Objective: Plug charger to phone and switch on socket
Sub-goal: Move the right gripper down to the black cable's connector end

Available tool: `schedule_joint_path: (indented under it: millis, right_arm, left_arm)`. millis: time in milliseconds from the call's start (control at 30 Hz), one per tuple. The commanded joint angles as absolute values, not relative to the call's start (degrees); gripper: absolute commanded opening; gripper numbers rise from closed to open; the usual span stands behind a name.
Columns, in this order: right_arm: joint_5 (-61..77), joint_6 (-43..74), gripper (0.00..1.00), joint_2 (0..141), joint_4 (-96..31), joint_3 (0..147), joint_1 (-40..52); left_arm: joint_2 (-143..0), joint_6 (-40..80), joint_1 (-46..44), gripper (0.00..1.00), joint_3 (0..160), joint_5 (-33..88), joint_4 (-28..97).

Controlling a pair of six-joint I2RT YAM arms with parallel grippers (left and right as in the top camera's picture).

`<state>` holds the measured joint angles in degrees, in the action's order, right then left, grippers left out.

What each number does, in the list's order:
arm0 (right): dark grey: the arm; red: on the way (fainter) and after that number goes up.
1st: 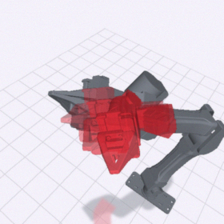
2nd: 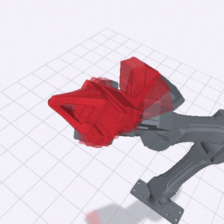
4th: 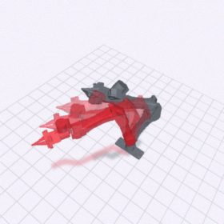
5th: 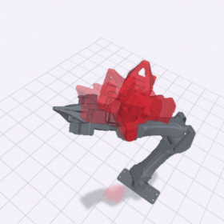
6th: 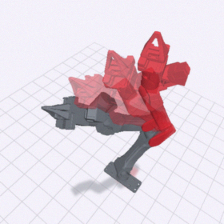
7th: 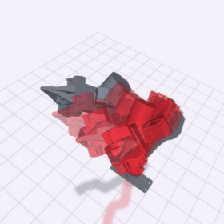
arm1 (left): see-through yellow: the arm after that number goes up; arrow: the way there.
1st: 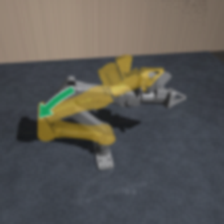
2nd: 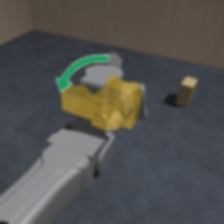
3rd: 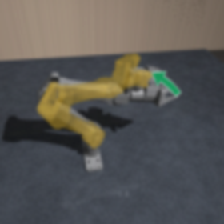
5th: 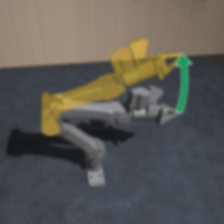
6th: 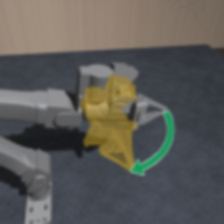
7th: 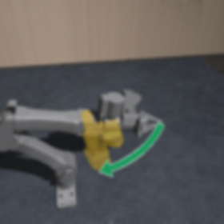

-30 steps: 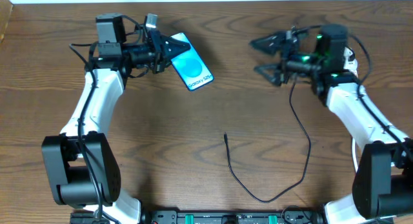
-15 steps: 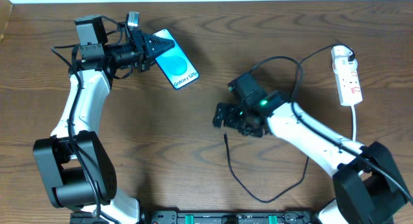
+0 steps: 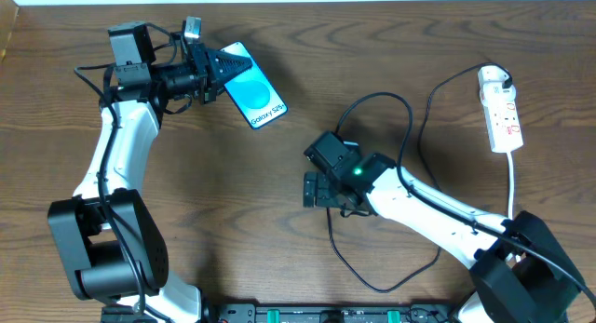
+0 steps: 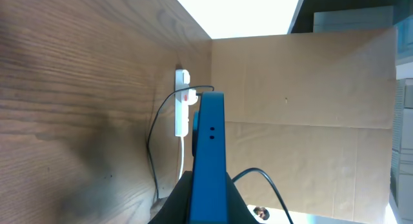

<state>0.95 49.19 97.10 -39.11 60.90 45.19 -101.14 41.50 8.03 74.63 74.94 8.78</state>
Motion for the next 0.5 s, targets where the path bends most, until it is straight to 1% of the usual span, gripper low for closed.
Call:
schedule_joint_path:
  millis: [0,167,467]
  right_arm:
    - [-0.97,49.65,0.99,96.73,-38.02,58.00,45.50]
    - [-0.93,49.65,0.99,96.73,-35.31,55.18,45.50]
    - [-0.91,49.08,0.99,98.78,-33.87,54.81,46.39]
  left_arm:
    - [-99.96,40.69,8.08,0.07,75.33,77.34,8.54]
    - [-99.96,40.69,8.08,0.07,75.33,77.32,8.54]
    - [-99.96,40.69,8.08,0.07,75.31,77.32,8.54]
